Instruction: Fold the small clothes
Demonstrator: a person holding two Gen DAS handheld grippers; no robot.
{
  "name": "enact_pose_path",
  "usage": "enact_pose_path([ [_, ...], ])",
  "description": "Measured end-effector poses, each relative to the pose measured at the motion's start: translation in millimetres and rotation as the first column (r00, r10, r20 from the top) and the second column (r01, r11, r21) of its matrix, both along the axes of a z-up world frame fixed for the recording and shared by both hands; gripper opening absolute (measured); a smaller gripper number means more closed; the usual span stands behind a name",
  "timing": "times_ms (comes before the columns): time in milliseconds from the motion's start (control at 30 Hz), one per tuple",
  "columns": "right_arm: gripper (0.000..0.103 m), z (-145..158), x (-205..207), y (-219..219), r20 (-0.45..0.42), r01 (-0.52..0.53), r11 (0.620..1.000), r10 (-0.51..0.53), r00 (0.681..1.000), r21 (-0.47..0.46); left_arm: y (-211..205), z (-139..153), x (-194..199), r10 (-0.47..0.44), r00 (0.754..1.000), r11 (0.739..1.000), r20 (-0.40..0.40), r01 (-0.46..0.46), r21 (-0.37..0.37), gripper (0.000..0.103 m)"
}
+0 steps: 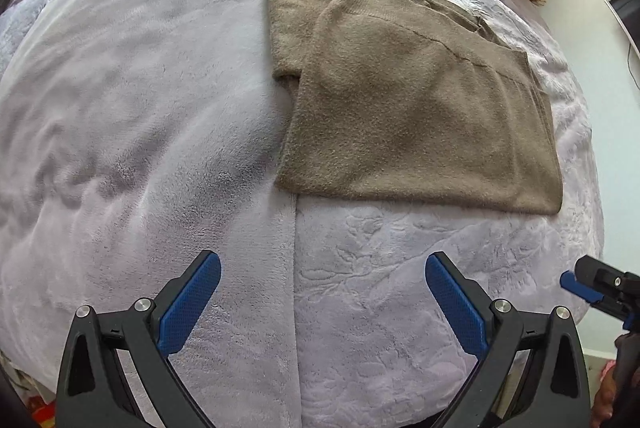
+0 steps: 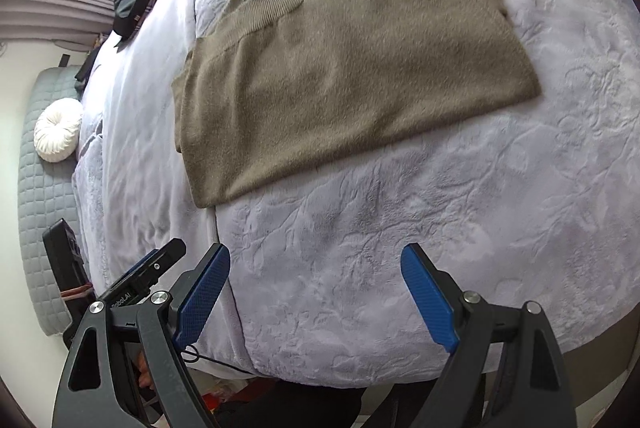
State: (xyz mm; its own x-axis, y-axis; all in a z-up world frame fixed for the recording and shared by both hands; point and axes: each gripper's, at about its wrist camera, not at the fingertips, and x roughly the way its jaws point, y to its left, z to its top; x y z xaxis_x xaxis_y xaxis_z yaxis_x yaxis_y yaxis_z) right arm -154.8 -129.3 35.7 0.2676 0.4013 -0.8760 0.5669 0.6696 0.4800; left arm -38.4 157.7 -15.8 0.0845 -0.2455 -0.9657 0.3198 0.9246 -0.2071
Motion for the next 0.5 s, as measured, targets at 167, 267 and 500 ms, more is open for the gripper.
enact_pose_path([
  [167, 0.09, -16.1, 11.6, 10.6, 0.002, 0.02, 0.998, -0.02, 1.0, 0.064, 10.5, -3.1, 11.7, 0.017, 1.0, 1.0, -0.015, -0.017, -0.02, 0.103],
  [267, 0.09, -34.1, 24.3, 19.6, 0.017, 0.052, 0.989, -0.055, 0.998, 0.138, 21.1, -3.4, 25.9, 0.024, 1.0, 0.999, -0.017, -0.024, -0.036, 0.103],
  [500, 0.078, -105.1, 61.6, 44.7, 0.067, 0.191, 0.902, -0.235, 0.97, 0.388, 44.3, -9.1, 58.5, 0.035, 0.999, 0.997, -0.037, -0.038, -0.074, 0.103],
])
